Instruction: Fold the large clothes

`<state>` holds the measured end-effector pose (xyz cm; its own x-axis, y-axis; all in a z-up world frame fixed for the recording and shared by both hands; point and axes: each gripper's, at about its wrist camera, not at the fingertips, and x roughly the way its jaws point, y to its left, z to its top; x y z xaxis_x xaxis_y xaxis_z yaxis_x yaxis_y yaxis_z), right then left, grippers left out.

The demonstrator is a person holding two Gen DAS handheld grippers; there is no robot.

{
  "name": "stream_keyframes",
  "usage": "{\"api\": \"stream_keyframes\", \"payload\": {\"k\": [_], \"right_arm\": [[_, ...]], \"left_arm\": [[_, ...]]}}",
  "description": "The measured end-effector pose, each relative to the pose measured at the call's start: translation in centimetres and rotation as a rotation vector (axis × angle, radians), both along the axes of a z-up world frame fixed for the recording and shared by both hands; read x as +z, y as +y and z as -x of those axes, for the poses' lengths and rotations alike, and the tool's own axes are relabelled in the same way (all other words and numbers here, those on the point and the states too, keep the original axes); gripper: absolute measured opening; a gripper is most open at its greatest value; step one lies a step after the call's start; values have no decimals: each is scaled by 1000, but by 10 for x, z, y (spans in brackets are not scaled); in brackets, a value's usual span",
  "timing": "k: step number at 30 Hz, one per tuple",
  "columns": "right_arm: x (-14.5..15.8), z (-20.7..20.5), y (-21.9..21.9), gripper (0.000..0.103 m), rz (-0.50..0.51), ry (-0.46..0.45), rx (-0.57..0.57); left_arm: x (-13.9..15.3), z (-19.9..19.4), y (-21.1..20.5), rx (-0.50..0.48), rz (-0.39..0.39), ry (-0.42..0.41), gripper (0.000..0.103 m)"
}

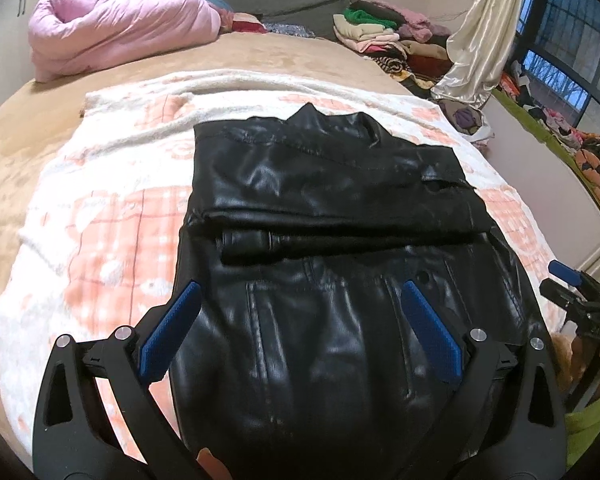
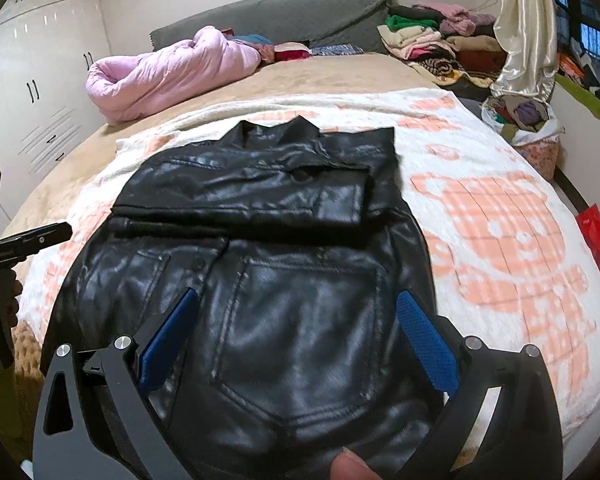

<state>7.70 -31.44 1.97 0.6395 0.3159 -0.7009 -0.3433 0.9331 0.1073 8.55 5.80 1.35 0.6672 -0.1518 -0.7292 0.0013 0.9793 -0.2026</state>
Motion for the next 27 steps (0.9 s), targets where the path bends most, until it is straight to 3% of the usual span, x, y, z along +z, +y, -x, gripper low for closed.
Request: {"api": "stream_keyframes", "payload": {"k": [27], "right_arm": [[-47, 41, -61, 98, 51, 213, 21]], "left_arm": [[-44, 77, 49, 102, -29, 157, 93]]}}
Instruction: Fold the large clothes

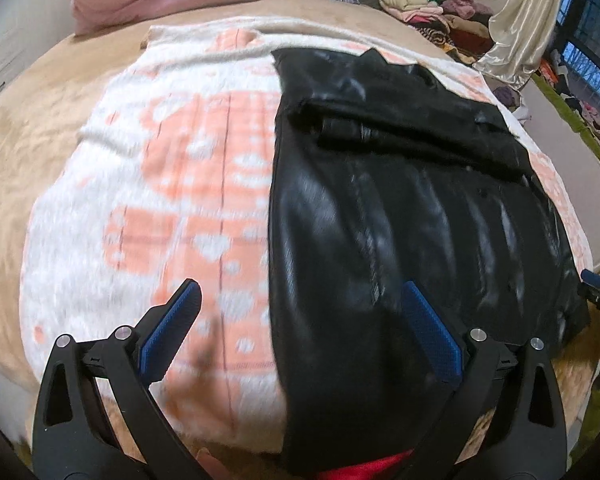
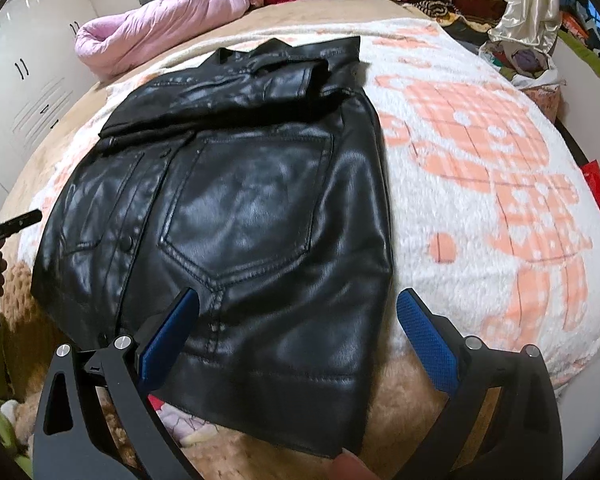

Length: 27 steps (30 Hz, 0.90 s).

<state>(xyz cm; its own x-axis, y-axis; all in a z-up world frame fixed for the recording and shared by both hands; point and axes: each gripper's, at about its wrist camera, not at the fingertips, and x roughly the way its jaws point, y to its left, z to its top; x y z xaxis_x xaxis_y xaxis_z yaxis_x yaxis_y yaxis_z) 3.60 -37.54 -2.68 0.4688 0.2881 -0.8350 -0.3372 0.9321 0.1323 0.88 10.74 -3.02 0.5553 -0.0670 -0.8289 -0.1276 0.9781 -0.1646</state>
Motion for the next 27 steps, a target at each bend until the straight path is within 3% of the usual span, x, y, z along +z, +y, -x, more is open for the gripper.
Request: {"api": "stream_keyframes", "payload": {"k": [6, 7, 9, 11, 21, 23, 25, 26, 27], "right_arm": [[-3, 4, -8, 98, -2, 24, 12], [-4, 4, -9, 98, -4, 27, 17], [-5, 5, -11, 98, -4, 34, 19], [-6, 5, -13, 98, -9, 44, 26], [-18, 9, -4, 98, 36, 99, 120], [-19, 11, -2, 82, 30, 101, 146], [-22, 12, 1, 75, 53, 90, 168], [-22, 14, 2, 68, 68, 78, 175], [-22, 14, 2, 55, 65, 69, 180]], "left_arm": [[-16, 24, 3, -13, 50, 27, 90], [-18, 27, 3, -14, 71, 31, 87], [-21, 30, 2, -23, 100, 32, 68], [-23, 33, -3, -47, 106, 38, 56], [-45, 44, -14, -63, 150, 87, 56], [-47, 43, -13, -56, 163, 89, 56], [-48, 43, -12, -45, 173, 95, 56], [-47, 42, -12, -42, 171, 99, 53], [-47, 41, -13, -41, 172, 101, 44]]}}
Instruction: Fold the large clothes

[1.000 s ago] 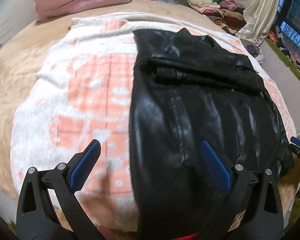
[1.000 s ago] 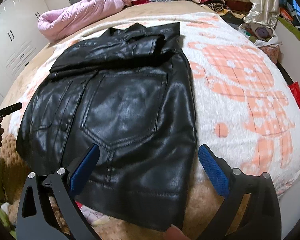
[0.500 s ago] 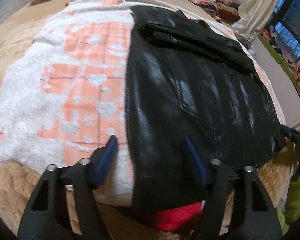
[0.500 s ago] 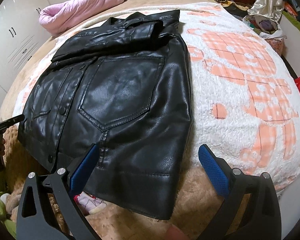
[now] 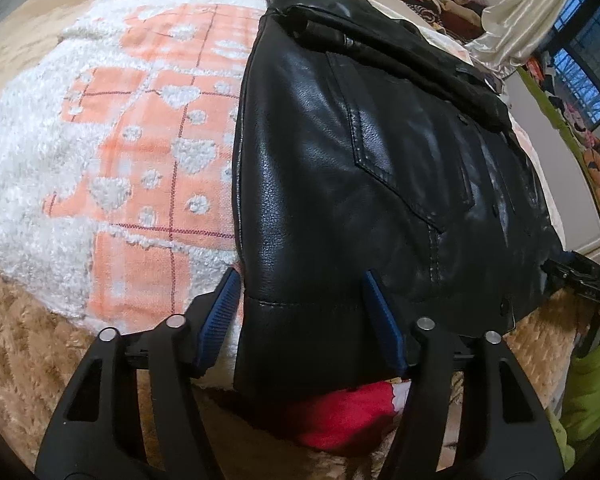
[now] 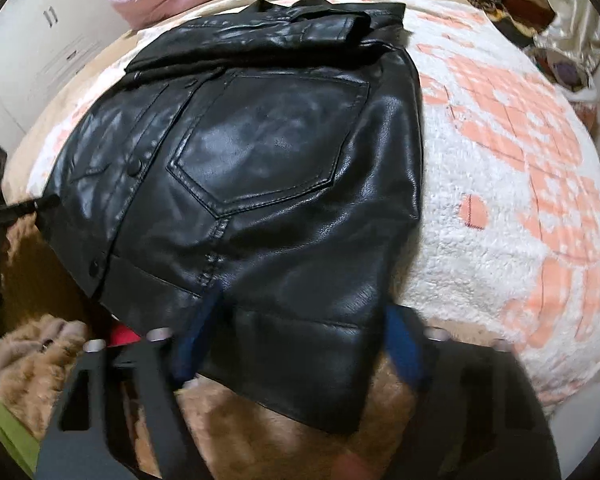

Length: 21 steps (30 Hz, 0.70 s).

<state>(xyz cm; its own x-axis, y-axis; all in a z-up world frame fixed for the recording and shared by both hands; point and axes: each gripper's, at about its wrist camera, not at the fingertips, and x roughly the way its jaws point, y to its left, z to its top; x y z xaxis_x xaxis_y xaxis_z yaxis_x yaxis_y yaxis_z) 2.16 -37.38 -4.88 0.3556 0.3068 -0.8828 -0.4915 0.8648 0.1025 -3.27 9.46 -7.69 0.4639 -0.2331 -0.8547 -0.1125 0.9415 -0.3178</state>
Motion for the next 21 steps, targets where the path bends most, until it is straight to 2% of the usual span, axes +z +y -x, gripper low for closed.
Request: {"api": "stream_keyframes", "payload": {"k": [2, 3, 5, 11, 14, 18, 21], "right_arm": [[3, 1, -6, 29, -34, -18, -6], [4, 1, -11, 25, -46, -23, -19], [8, 3, -20, 20, -109, -22, -37], [25, 18, -34, 14, -213, -49, -20], [47, 25, -39, 13, -298, -92, 13], [75, 17, -44, 13, -388, -167, 16], [93, -3, -46, 12, -475, -186, 8]], "left_arm": [[1, 0, 1, 12, 15, -3, 34], [2, 1, 3, 16, 26, -8, 24], [6, 5, 7, 19, 68, -23, 17], [26, 19, 8, 6, 92, -71, 7], [46, 30, 12, -6, 114, -117, 5], [78, 32, 24, -4, 163, -200, 5], [102, 18, 28, -3, 134, -264, 5]]}}
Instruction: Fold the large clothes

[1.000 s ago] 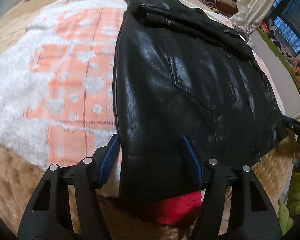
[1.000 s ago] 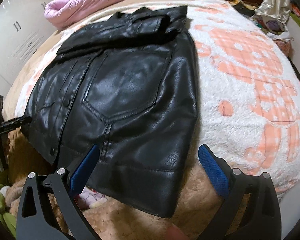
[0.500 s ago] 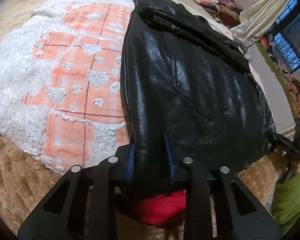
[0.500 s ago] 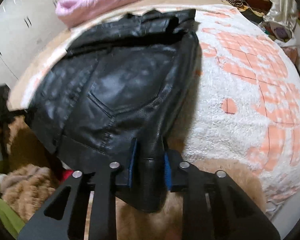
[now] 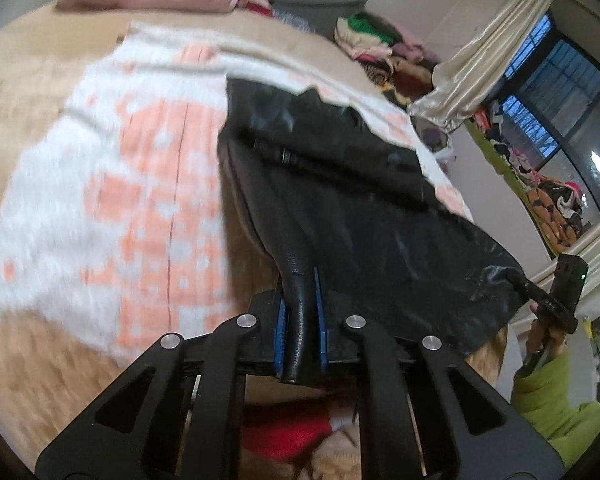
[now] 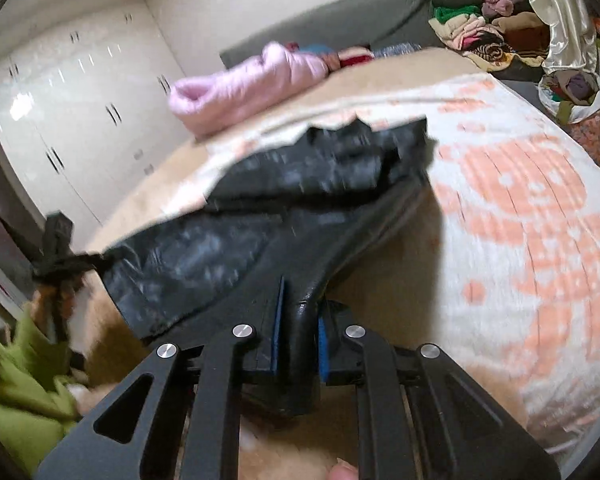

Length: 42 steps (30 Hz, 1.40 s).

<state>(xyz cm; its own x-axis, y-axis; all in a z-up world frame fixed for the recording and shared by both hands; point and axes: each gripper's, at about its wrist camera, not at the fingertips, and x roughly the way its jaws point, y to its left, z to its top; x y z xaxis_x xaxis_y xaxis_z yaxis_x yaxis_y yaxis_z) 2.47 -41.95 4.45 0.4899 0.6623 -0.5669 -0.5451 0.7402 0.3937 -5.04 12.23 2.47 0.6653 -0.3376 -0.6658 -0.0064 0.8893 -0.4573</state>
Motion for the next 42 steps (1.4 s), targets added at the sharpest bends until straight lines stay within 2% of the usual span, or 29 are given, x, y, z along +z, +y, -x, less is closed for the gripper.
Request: {"api": "stream_keyframes", "payload": {"k": [6, 11, 18, 23, 27, 36, 42], "right_arm": [[35, -45, 1, 12, -100, -69, -90], [41, -92, -1, 12, -214, -25, -178], [44, -135, 12, 12, -226, -32, -239], [39, -161, 24, 13, -198, -22, -259], [32, -182, 31, 13, -191, -1, -280], [8, -229, 52, 14, -149, 66, -326], [-8, -252, 55, 14, -156, 100, -336]], "left_arm": [[30, -34, 6, 23, 41, -101, 5], [47, -74, 16, 47, 75, -151, 5], [49, -119, 23, 73, 98, -164, 5], [47, -152, 29, 86, 115, -148, 6], [45, -171, 28, 77, 94, -145, 6], [16, -223, 39, 71, 92, -77, 6], [2, -242, 43, 65, 102, -56, 7]]}}
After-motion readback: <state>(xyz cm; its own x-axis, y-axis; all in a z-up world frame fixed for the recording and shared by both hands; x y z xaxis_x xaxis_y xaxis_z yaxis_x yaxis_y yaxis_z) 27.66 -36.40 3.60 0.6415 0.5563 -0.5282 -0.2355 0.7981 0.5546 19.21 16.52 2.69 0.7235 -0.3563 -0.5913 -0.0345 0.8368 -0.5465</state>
